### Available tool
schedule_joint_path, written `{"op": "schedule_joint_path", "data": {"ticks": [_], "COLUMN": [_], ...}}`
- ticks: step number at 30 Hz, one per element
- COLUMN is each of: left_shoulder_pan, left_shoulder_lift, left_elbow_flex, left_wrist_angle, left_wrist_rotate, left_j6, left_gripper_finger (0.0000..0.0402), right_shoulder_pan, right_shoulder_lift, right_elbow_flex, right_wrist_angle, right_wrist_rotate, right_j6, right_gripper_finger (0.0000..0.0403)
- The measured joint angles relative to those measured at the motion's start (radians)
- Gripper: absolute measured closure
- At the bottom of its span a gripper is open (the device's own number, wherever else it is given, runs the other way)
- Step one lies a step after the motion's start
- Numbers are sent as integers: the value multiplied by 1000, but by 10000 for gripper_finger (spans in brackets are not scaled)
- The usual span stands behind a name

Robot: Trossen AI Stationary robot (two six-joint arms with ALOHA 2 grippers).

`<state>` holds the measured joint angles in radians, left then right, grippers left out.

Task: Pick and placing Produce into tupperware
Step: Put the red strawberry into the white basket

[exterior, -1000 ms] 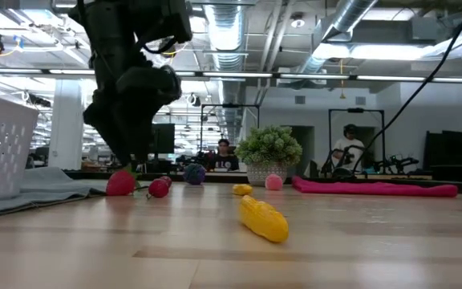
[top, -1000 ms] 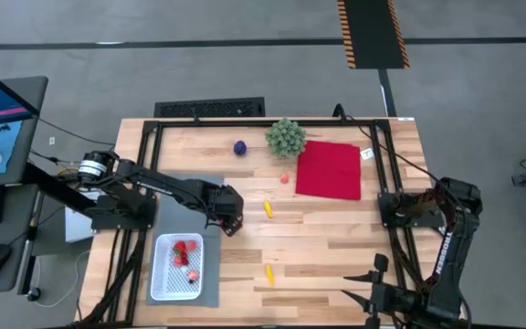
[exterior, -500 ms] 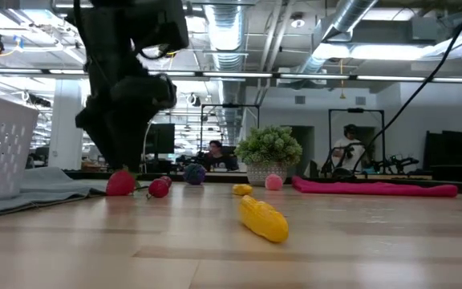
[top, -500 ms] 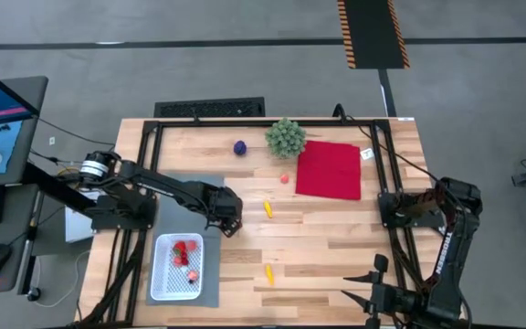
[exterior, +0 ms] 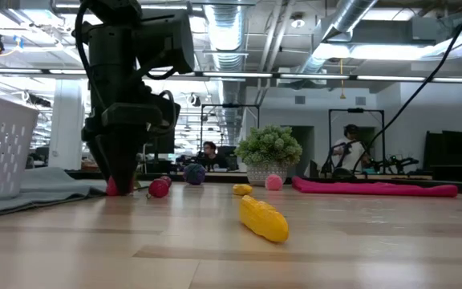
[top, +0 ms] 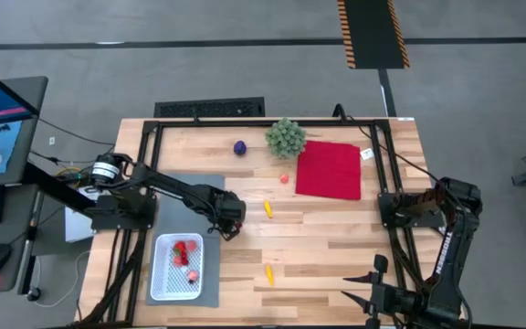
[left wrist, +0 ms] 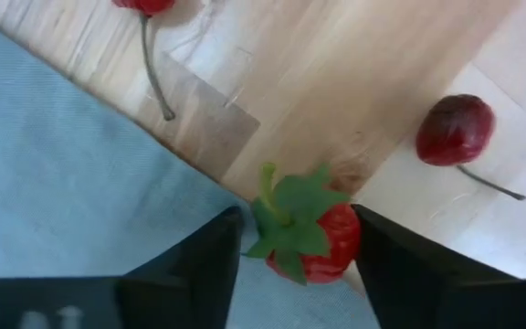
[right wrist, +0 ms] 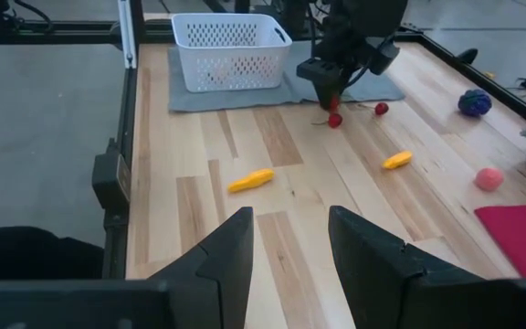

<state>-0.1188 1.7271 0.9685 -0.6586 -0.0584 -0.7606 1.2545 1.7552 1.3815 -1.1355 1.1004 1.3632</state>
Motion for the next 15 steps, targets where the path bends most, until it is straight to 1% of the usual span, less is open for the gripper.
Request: {"op": "schedule_joint_path", "data": {"ticks": [7,13,15], "left_shoulder_pan": [-1,-25,-44], "left_shoulder_lift": [-70,-163,-199], "left_elbow_flex": [0,0,0], "left_wrist_angle": [0,-12,-6], "left_wrist_rotate": [-11,-6,-32], "left_j6": [20,25,16], "left_gripper_finger": [284,311,318], "right_shoulder_pan": [0,-6,-7], "right_shoulder_lift": [0,0,0], "right_elbow_flex": [0,0,0], "right_wrist_angle": [2,3,3], "right_wrist_rotate": [0,0,-1], "right_j6": [0,0,0], "right_gripper_finger": [234,234,234]}}
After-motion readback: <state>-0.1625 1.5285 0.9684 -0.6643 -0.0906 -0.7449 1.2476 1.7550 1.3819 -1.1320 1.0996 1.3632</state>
